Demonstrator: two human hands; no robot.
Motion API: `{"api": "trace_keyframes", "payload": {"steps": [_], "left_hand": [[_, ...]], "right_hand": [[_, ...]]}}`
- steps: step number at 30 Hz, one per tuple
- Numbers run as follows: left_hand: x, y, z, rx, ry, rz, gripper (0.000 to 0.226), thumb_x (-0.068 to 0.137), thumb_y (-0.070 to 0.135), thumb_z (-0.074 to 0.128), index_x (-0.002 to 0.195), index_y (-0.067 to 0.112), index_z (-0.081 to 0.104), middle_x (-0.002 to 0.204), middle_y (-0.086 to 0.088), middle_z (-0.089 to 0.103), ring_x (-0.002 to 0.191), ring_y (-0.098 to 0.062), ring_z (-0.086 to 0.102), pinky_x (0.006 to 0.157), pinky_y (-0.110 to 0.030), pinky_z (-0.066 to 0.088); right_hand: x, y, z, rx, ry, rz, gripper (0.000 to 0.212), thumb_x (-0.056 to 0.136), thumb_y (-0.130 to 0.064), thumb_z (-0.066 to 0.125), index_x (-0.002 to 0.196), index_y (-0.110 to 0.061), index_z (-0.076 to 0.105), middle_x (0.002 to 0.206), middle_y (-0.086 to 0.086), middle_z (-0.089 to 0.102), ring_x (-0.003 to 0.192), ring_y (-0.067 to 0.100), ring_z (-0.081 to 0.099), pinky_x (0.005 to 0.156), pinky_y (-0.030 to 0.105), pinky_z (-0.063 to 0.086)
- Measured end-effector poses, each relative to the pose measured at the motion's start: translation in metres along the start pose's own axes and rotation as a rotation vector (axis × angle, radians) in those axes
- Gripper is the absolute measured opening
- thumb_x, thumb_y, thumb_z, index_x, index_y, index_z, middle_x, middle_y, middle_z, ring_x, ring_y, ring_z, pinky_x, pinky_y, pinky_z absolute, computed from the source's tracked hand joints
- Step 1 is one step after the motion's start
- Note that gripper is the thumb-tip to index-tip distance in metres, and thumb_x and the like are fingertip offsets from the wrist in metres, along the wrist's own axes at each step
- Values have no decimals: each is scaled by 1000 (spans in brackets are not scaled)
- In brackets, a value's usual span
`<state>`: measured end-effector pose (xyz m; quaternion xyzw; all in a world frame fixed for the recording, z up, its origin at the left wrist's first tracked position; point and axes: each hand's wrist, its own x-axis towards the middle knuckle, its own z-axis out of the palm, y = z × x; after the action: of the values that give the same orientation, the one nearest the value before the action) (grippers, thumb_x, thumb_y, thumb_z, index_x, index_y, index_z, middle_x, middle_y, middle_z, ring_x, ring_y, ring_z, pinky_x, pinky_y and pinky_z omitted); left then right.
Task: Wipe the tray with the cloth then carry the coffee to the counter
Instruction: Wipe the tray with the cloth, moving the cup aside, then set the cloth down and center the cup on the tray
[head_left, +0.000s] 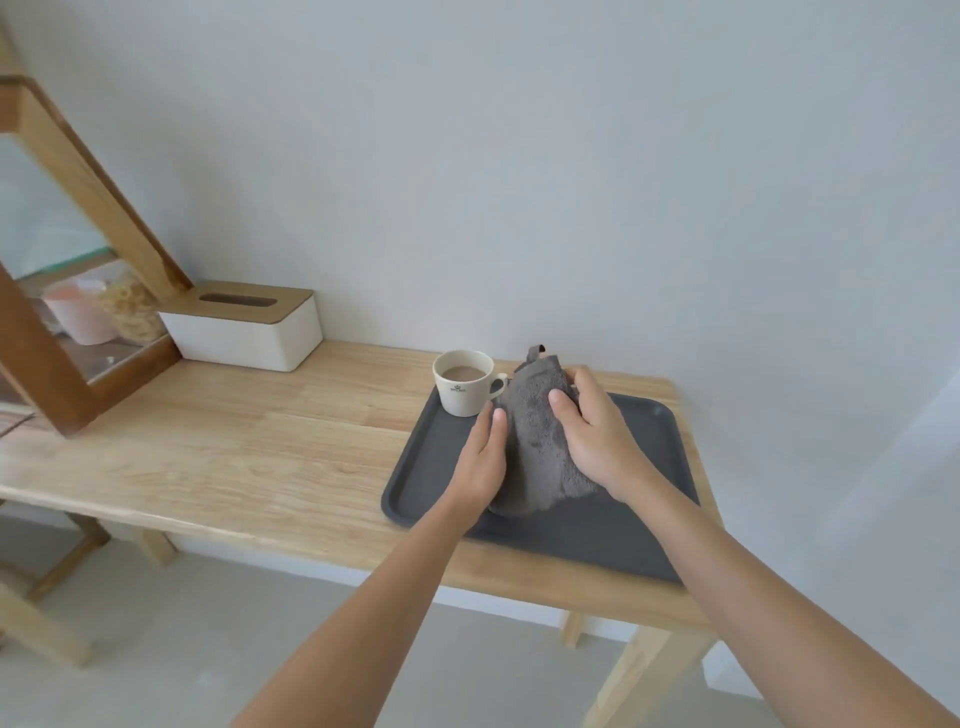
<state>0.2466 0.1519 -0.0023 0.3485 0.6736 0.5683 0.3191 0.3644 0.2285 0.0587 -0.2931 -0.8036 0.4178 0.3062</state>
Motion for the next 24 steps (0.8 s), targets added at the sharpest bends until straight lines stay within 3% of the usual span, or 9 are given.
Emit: {"api": "trace_keyframes", "payload": {"steps": [4,6,8,10,14,17,20,21,24], "left_hand": [[-3,-4,-32,-524,-79,-147,60,88,66,38,137,33,47,132,0,61,123,-16,56,108,-42,40],[-3,-7,-57,-652,-18,-148,48,96,48,42,141,31,39,124,-5,65,116,-20,61,99,-43,48],[-5,-12,-91,-689,94,-107,47,98,28,47,139,44,29,112,-2,69,109,-20,63,95,-43,49],[-6,-20,-136,-557,194,-25,51,97,17,50,135,47,34,100,-1,69,99,-19,64,86,-38,52],[0,-37,-223,-13,303,73,39,95,14,52,121,43,58,124,6,58,110,-7,58,89,-25,52],[7,-51,-262,344,321,84,36,95,12,51,127,27,58,125,1,53,108,-12,54,99,-30,45],[12,-68,-281,604,268,95,37,94,8,51,131,14,56,123,-5,52,105,-15,51,93,-21,37],[12,-73,-283,669,253,86,37,94,11,51,132,13,55,123,-5,52,107,-19,52,93,-23,39],[15,-86,-286,946,222,14,38,96,27,48,134,22,53,134,-5,45,121,-25,43,100,-38,38]], "right_hand": [[24,-35,27,251,-34,-16,14,99,-18,41,107,-9,48,91,5,56,81,14,53,75,34,45],[38,-46,46,293,-26,-5,15,99,-18,42,110,-9,48,96,7,59,86,16,56,80,36,47],[49,-52,69,249,0,4,16,98,-19,43,111,-11,48,99,8,60,88,23,57,83,41,47],[58,-54,97,156,17,35,16,97,-20,44,111,-12,46,102,10,60,94,29,59,86,44,47],[63,-51,163,10,-53,96,24,94,-14,50,115,-12,40,101,11,58,92,26,58,79,37,45],[59,-50,207,-113,-98,105,30,93,-10,51,117,-17,34,90,12,56,76,21,52,67,33,40],[52,-44,238,-266,-157,58,42,92,-2,46,125,-23,31,72,5,50,64,15,48,56,31,41],[48,-42,244,-348,-191,39,42,92,-1,44,126,-23,32,74,6,51,67,16,51,59,33,44],[42,-35,252,-608,-222,31,31,94,-11,48,124,-19,42,106,12,57,91,32,59,69,41,49]]}}
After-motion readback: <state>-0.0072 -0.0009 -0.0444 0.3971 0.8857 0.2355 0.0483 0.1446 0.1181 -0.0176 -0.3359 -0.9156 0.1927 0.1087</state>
